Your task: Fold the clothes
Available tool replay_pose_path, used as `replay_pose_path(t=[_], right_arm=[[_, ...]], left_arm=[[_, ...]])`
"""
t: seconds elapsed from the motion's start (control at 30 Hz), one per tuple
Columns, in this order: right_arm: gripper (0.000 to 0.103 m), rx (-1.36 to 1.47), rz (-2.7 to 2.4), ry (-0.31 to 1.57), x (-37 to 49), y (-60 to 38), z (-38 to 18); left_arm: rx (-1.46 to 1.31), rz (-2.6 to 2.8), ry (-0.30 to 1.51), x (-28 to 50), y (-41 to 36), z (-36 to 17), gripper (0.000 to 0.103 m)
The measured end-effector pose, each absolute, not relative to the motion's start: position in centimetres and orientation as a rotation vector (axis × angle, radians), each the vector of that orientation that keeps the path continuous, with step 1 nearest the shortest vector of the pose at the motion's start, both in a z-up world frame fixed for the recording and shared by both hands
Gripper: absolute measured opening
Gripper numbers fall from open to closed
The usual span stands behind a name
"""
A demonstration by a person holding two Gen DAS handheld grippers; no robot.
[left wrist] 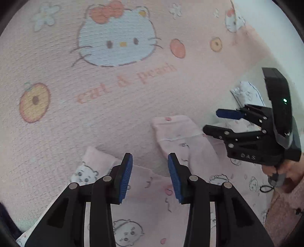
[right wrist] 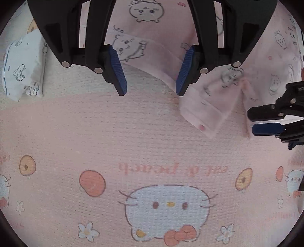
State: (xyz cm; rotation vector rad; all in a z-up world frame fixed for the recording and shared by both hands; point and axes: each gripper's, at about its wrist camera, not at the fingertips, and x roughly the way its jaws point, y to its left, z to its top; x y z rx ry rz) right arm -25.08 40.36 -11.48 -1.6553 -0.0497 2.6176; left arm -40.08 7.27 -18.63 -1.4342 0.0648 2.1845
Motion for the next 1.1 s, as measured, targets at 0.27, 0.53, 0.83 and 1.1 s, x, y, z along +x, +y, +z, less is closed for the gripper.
replay_pose_path(t=[0.27,0.53,0.83,1.1], right_arm=[[0.056,-1.506,2.525,-0.112,-21.8,43.5,-10.3],[0.060,-1.450,2.394,0.075,-15.6,49.0,-7.9],[0.062,-1.574,2.316,0.530,-15.1,53.7,-11.9],[0.003,-1.552,2.407,0.394,-17.2,53.1,-11.4]], left_arm=[[-1.490,2.339,0.203,-40.6,8.2,-20.4,0.039],[-1.465,2.258,0.006,-42.8,9.1,-18.5,0.038],[-1.497,2.221,0.106,-43.7,14.9,-20.5,0.012],[-1.486,2.299,-0.022,-45.0,12.9,-19.8,0.006]])
